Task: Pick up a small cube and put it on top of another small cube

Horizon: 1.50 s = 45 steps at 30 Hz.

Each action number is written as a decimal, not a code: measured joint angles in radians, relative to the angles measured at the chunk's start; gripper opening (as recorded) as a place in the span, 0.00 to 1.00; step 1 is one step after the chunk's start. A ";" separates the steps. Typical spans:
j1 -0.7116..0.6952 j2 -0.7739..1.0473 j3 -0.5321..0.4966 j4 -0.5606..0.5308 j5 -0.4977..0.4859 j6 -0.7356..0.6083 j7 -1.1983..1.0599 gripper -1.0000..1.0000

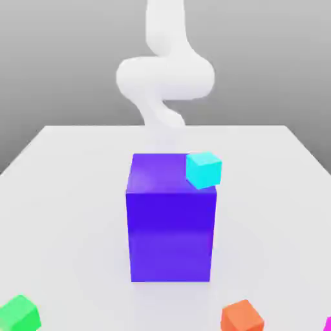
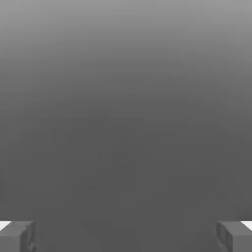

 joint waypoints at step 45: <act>0.273 1.371 0.217 0.293 -0.297 0.301 0.429 0.00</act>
